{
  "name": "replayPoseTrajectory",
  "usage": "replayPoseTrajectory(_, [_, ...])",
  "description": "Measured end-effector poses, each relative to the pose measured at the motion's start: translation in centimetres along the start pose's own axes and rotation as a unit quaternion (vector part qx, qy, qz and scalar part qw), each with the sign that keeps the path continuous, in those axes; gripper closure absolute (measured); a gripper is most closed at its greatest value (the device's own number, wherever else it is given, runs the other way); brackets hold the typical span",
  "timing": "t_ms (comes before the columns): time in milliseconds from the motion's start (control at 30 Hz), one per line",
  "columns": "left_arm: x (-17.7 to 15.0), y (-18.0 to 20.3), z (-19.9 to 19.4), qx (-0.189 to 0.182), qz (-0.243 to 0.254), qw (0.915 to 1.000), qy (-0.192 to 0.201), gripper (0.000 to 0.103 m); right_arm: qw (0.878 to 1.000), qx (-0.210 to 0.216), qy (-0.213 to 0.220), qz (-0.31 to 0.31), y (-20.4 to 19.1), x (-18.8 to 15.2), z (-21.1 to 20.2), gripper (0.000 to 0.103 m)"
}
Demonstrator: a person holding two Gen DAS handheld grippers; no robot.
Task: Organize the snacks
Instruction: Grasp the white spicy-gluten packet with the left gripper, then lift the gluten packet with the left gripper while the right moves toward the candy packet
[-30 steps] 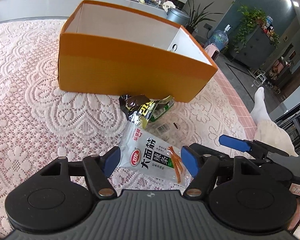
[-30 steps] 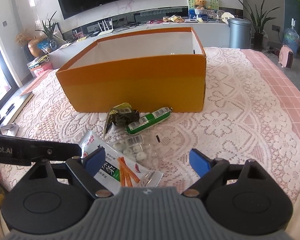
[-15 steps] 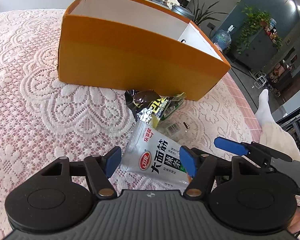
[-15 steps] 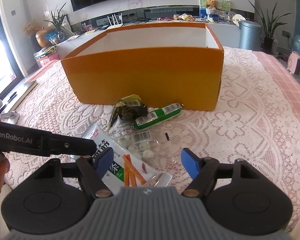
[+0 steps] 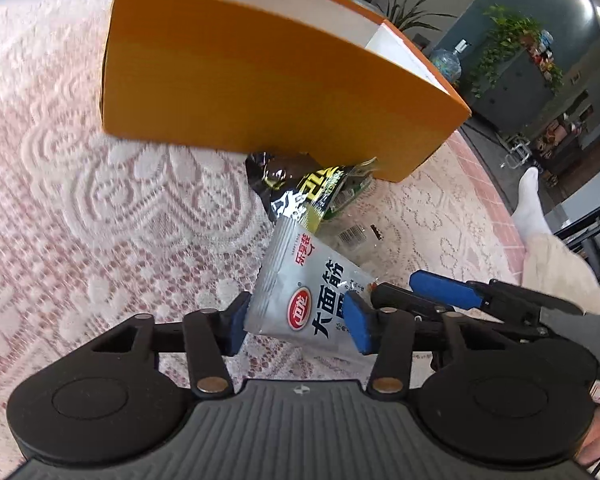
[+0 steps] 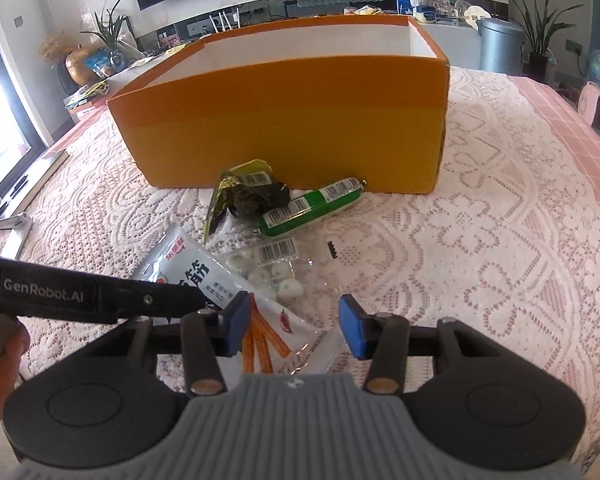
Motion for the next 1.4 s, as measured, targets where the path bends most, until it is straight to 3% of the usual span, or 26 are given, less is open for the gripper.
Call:
replayPoseTrajectory(133, [0.4, 0.7, -1.3, -0.009, 0.007, 0.9998, 0.014, 0.070, 1.000, -0.001, 0.000, -0.001, 0.1, -0.1, -0.2, 0.061])
replayPoseTrajectory(267, [0.6, 1.4, -2.4, -0.045, -0.002, 0.9987, 0.024, 0.070, 1.000, -0.004, 0.002, -0.003, 0.1, -0.1, -0.3, 0.065])
replayPoseTrajectory(433, [-0.3, 2.3, -1.7, -0.043, 0.026, 0.9985, 0.021, 0.068, 1.000, -0.008, -0.001, 0.004, 0.4, -0.2, -0.4, 0.069])
replayPoseTrajectory(567, [-1.3, 2.4, -0.3, -0.047, 0.007, 0.9989, 0.001, 0.068, 1.000, -0.006, -0.008, 0.019, 1.0, -0.3, -0.2, 0.073])
replayPoseTrajectory(867, [-1.3, 3.2, -0.1, -0.027, 0.006, 0.9993, 0.025, 0.070, 0.999, 0.003, -0.013, 0.051, 1.8, -0.5, -0.2, 0.073])
replayPoseTrajectory(1100, [-0.5, 3.7, -1.3, -0.036, 0.004, 0.9983, 0.046, 0.086, 0.999, 0.003, 0.000, 0.046, 1.6, -0.4, -0.8, 0.073])
replayPoseTrajectory(1267, [0.6, 3.7, -3.4, -0.030, 0.012, 0.9976, 0.061, 0.092, 1.000, -0.003, 0.019, 0.019, 0.6, 0.0, -1.6, 0.072])
replayPoseTrajectory(1400, [1.4, 2.4, -4.5, -0.034, -0.013, 0.9975, 0.061, 0.094, 0.999, -0.001, 0.039, -0.007, -0.4, 0.5, -2.2, 0.064])
Point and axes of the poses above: each gripper's, at about its wrist camera, not at the fingertips, and z roughly the way its jaws point, y to its right, x to its top, the point moved 7 cm from there along z, roughly the way its jaws point, and after that the axes turned 2 degrees about y, right-handed, at the moved point
